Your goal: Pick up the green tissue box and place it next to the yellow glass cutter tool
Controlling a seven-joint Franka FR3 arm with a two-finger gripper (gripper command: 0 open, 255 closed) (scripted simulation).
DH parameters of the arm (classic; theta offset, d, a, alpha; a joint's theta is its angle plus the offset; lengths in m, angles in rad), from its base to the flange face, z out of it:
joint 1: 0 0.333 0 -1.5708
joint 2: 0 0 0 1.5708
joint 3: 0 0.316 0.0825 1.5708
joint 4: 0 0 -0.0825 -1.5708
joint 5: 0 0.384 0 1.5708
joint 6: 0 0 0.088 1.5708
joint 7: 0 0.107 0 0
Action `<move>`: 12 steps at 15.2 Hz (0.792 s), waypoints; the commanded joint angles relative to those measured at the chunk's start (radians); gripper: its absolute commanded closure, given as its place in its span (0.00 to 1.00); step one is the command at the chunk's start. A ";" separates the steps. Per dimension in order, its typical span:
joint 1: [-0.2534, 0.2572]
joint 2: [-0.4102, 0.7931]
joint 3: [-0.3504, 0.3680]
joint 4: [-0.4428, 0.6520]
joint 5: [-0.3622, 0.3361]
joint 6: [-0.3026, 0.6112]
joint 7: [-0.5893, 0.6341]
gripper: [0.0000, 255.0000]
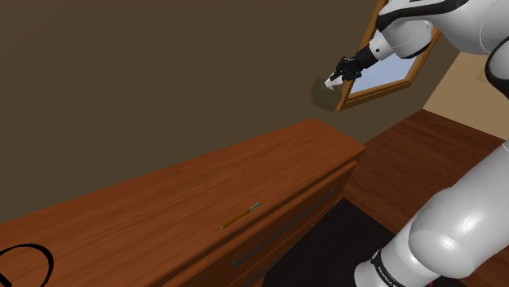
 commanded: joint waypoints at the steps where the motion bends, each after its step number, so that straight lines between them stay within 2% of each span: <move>1: 0.018 -0.065 0.036 -0.067 -0.048 0.050 0.053 1.00; 6: 0.033 -0.203 0.153 -0.219 -0.144 0.155 0.195 1.00; 12: 0.035 -0.320 0.299 -0.358 -0.212 0.248 0.361 1.00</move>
